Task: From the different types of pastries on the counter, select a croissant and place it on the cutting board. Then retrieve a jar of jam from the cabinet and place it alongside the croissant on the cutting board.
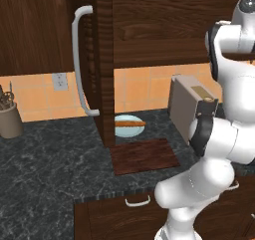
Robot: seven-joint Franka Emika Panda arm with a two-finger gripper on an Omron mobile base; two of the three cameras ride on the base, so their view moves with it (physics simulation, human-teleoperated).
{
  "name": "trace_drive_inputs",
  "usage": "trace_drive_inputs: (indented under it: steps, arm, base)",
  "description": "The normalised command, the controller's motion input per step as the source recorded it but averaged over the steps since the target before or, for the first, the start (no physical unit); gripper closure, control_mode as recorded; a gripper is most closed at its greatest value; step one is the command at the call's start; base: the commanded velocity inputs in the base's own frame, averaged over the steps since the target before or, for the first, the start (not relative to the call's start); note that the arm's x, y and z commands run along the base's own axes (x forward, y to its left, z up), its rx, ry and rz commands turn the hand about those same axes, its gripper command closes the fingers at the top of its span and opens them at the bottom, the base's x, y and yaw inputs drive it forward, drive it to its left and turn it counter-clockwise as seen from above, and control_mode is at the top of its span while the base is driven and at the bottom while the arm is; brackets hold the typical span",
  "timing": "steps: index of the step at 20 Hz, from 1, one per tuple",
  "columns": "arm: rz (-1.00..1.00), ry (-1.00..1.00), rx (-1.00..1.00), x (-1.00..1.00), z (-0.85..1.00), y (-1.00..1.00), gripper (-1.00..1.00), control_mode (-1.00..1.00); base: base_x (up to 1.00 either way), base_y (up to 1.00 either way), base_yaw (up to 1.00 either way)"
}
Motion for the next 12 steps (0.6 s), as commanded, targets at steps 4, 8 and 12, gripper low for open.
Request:
trace_drive_inputs:
  steps: [4,8,12]
  arm:
    - [0.0,-0.01,-0.03,0.39,0.0,-0.3,-1.0,-1.0]
    - [0.0,0.0,0.0,0.42,0.0,-0.26,-1.0,-1.0]
    - [0.0,0.0,0.0,0.38,0.0,-0.24,-1.0,-1.0]
  base:
    - [0.0,0.0,0.0]
    - [0.0,0.0,0.0]
    - [0.0,0.0,0.0]
